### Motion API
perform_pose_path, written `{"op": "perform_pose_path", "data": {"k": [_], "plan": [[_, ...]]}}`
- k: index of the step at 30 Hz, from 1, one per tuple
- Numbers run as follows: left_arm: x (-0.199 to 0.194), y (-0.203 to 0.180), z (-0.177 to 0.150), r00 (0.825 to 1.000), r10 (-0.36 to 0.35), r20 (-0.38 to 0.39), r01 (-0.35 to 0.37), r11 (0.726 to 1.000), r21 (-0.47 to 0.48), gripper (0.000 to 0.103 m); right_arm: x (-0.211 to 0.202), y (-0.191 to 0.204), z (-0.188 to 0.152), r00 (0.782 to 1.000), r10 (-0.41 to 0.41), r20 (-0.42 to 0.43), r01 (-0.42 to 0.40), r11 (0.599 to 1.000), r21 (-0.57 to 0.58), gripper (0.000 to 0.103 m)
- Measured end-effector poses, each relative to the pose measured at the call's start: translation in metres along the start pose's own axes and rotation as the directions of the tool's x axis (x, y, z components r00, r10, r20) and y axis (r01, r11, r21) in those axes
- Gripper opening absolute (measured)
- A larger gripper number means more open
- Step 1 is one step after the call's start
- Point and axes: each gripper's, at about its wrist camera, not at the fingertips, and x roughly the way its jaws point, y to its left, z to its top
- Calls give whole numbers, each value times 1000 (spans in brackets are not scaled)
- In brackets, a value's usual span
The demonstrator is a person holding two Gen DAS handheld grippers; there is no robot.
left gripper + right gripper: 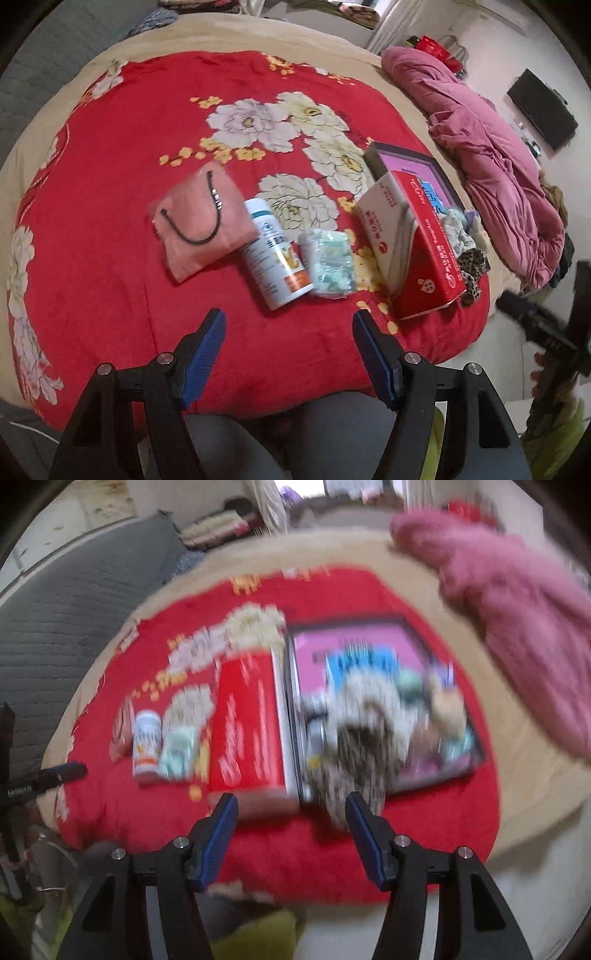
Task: Organize soft objects
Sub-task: 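Withdraw both open tools toward the pink mask bag and tissue pack, then grasp the pink mask bag with the left tool while the right tool grasps the green tissue pack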
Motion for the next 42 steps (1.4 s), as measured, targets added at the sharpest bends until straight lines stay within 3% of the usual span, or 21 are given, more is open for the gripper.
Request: {"op": "perform_pose_path", "data": {"k": [5, 13, 20, 28, 35, 42], "plan": [[3, -1, -4, 1000, -15, -13, 15, 1000, 5, 72, 33, -15, -8, 996, 6, -85, -4, 1000, 17, 60], [5, 9, -9, 999, 13, -37, -14, 1000, -22, 72, 63, -52, 29, 985, 149, -85, -141, 985, 96, 63], [16, 19, 0, 999, 36, -38, -39, 997, -70, 72, 59, -64, 79, 993, 99, -60, -94, 993, 74, 63], [21, 36, 23, 998, 61, -15, -62, 994, -90, 72, 20, 20, 121, 986, 159, 50, -154, 984, -86, 64], [24, 62, 46, 997, 80, 2, -79, 989, -123, 72, 36, 107, 122, 980, 199, 23, -192, 964, -186, 64], [52, 79, 77, 998, 50, -36, -57, 968, -246, 73, 85, 153, 103, 987, 146, -60, -156, 966, -205, 64]]}}
